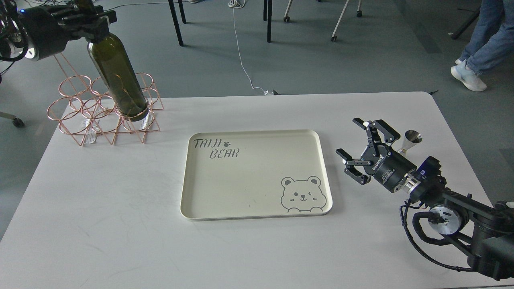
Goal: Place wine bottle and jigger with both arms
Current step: 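Lower the wine bottle into a slot of the copper rack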
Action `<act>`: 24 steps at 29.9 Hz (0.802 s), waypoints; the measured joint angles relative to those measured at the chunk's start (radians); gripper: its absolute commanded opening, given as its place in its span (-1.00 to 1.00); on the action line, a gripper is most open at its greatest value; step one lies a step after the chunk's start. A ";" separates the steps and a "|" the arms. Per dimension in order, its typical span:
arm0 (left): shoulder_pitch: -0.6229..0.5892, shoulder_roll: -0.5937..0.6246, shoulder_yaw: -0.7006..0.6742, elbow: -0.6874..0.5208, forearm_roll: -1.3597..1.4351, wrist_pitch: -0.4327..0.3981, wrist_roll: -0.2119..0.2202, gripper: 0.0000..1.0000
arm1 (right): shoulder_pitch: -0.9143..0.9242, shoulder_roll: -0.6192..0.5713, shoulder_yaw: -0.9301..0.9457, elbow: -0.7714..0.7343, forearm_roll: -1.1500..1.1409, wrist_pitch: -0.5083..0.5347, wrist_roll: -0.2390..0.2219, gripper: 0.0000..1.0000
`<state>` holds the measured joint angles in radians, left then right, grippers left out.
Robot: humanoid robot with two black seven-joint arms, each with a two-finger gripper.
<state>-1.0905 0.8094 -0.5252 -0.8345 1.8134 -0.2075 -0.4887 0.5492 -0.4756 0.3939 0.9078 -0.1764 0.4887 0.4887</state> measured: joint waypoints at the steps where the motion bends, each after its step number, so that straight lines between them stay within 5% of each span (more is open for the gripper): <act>1: 0.001 -0.001 0.001 0.000 0.000 0.000 0.000 -0.51 | 0.000 0.000 0.000 0.000 0.000 0.000 0.000 0.97; 24: 0.045 -0.026 0.002 0.032 -0.006 0.027 0.000 -0.42 | -0.003 0.000 0.000 -0.001 0.000 0.000 0.000 0.97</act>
<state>-1.0452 0.7836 -0.5232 -0.8029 1.8074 -0.1801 -0.4887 0.5461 -0.4756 0.3943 0.9067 -0.1765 0.4887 0.4887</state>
